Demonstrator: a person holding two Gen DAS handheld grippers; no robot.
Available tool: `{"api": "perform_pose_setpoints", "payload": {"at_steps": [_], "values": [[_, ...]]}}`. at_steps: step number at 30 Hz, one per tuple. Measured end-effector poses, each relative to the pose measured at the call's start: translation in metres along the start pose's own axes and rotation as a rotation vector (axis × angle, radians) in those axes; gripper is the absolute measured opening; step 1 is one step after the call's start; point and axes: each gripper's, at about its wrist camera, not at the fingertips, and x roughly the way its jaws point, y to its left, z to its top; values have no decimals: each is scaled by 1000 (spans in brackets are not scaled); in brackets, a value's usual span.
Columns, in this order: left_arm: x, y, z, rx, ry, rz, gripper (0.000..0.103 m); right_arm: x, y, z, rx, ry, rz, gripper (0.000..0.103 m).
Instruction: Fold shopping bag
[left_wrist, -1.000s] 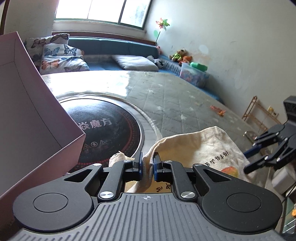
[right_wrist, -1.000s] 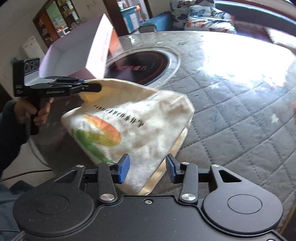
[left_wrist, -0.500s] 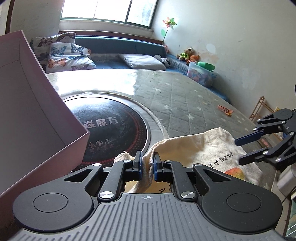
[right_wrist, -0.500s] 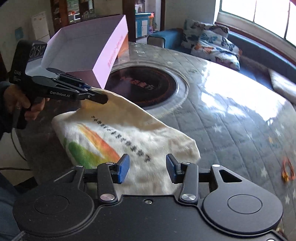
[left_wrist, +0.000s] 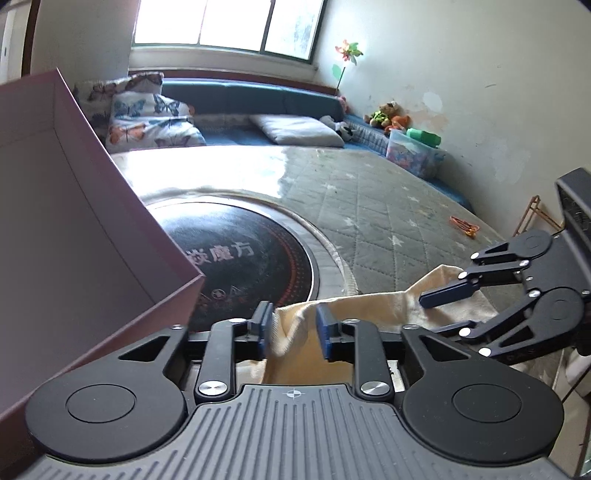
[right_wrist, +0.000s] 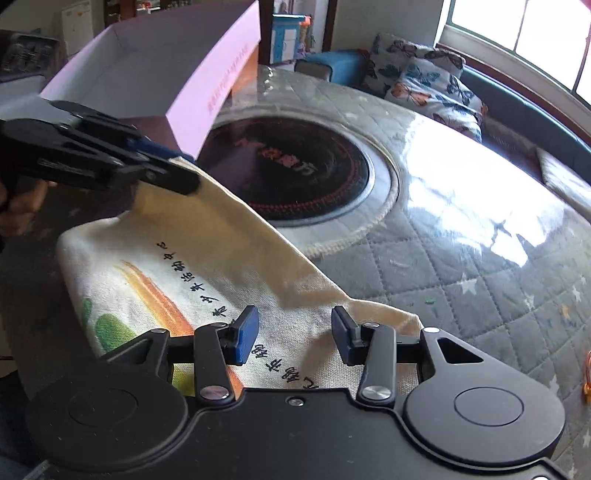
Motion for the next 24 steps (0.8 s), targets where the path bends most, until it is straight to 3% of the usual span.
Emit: {"api": "perform_pose_setpoints", "payload": {"at_steps": [5, 7, 9, 12, 24], "values": [[-25, -5, -4, 39, -65, 56, 30, 3, -2, -1, 7, 6, -1, 46], [-30, -8, -5, 43, -73, 28, 25, 5, -3, -1, 12, 11, 3, 46], [-27, -14, -5, 76, -47, -10, 16, 6, -3, 0, 12, 16, 4, 46], [-12, -22, -4, 118, -6, 13, 14, 8, -2, 3, 3, 25, 4, 47], [37, -7, 5, 61, 72, 46, 11, 17, -5, 10, -4, 61, 25, 47]]}}
